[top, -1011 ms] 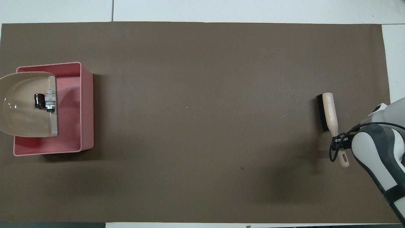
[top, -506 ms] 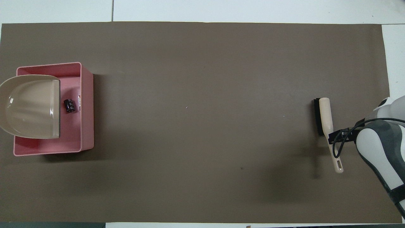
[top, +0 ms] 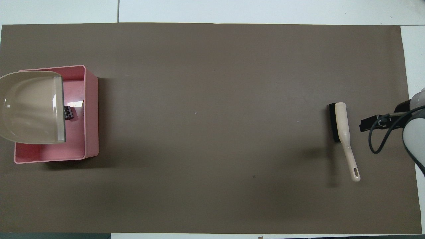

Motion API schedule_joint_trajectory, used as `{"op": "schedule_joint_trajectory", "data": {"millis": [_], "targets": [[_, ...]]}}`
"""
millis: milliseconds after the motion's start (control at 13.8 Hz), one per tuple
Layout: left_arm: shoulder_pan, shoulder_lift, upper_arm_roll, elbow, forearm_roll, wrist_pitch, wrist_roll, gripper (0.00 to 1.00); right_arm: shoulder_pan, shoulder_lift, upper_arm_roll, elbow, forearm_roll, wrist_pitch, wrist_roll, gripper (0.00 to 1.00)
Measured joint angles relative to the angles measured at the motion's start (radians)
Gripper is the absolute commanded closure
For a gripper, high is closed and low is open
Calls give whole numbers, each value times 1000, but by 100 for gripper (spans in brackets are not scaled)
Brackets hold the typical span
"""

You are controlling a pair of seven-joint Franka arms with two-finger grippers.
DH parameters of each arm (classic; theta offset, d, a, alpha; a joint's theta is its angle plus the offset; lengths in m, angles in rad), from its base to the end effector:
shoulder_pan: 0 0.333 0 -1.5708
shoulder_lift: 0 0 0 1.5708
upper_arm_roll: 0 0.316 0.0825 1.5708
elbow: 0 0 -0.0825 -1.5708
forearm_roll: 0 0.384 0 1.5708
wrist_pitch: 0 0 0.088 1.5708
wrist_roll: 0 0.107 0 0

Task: Clean e-waste and dump in bin
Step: 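Set the dustpan back on the table with the left gripper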

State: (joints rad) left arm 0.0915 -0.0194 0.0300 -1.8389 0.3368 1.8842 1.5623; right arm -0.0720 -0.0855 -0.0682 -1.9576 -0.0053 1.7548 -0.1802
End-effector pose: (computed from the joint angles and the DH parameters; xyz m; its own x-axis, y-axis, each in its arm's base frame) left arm 0.5574 0.0930 0.5389 0.0421 -0.9467 -0.3193 -0.9983 -0.0274 -0.0506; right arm 0.5160 -0.0742 0.5030 0.9924 0.0428 -0.1152 0.0406 -0.9989 -0.0218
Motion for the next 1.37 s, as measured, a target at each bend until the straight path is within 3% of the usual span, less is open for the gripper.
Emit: {"op": "schedule_joint_trajectory", "data": {"millis": [361, 650, 795, 1156, 1373], "targets": [[-197, -3, -12, -49, -110, 6, -54, 100, 0, 0, 3, 172, 0, -148, 0, 1], [-375, 5, -17, -204, -144, 135, -229, 100, -4, 19, 2, 331, 0, -277, 10, 1], [-443, 21, -17, -266, -169, 206, -309, 100, -3, 48, 1, 357, 0, -309, 10, 1], [-485, 103, -14, -294, -188, 306, -365, 100, 65, 161, -72, 406, 0, -339, 11, 1], [-483, 121, -8, -296, -188, 329, -346, 100, 65, 151, -74, 443, 0, -341, 11, 1]]}}
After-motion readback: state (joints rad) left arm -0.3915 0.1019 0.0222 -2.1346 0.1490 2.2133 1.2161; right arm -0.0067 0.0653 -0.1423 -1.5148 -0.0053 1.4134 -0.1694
